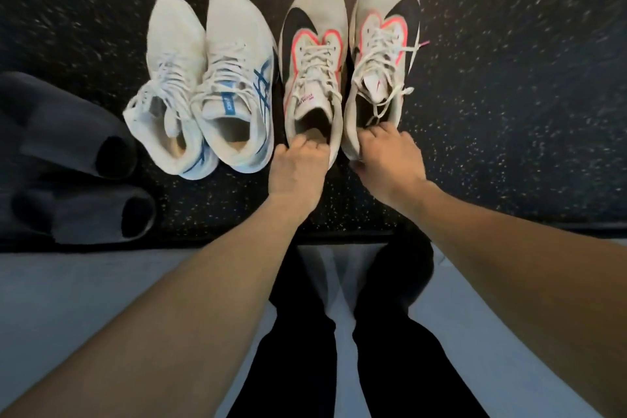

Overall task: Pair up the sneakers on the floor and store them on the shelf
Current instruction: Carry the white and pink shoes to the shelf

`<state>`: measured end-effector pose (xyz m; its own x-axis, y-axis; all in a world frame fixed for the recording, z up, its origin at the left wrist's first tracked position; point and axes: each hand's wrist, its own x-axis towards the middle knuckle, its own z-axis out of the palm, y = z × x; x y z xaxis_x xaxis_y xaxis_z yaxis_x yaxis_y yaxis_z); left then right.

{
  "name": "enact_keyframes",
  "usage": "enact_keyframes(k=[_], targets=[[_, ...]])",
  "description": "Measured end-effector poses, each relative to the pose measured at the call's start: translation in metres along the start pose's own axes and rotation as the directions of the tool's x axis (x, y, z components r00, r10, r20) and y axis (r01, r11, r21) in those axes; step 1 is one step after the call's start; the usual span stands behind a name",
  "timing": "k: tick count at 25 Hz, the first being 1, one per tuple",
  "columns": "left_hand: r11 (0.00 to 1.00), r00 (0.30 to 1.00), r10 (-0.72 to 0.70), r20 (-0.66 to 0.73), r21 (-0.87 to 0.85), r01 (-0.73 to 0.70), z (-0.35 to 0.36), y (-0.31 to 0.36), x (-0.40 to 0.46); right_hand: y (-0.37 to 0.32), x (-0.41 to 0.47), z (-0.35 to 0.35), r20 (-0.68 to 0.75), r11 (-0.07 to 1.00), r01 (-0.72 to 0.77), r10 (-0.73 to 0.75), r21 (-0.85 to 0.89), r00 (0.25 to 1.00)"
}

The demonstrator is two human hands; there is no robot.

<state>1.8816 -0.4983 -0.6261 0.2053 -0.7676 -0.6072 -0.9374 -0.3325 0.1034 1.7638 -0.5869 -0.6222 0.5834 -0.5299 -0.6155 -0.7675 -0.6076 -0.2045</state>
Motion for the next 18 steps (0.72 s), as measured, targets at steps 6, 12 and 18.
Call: enact_keyframes(k=[6, 12, 18], targets=[[0.995, 0.997, 0.011, 0.080, -0.100, -0.003, -0.059, 0.004, -0.044, -0.017, -0.047, -0.052, 0.006, 0.985, -0.062, 0.062, 0.161, 0.998], [0.987, 0.978, -0.037, 0.207, -0.147, 0.069, -0.215, 0.025, -0.152, -0.050, -0.167, -0.199, 0.071, 0.977, -0.063, 0.050, 0.204, 0.996], [0.968, 0.990, -0.042, 0.134, -0.242, 0.073, -0.368, 0.045, -0.272, -0.086, -0.288, -0.343, 0.023, 0.969, -0.059, 0.055, 0.242, 0.998]])
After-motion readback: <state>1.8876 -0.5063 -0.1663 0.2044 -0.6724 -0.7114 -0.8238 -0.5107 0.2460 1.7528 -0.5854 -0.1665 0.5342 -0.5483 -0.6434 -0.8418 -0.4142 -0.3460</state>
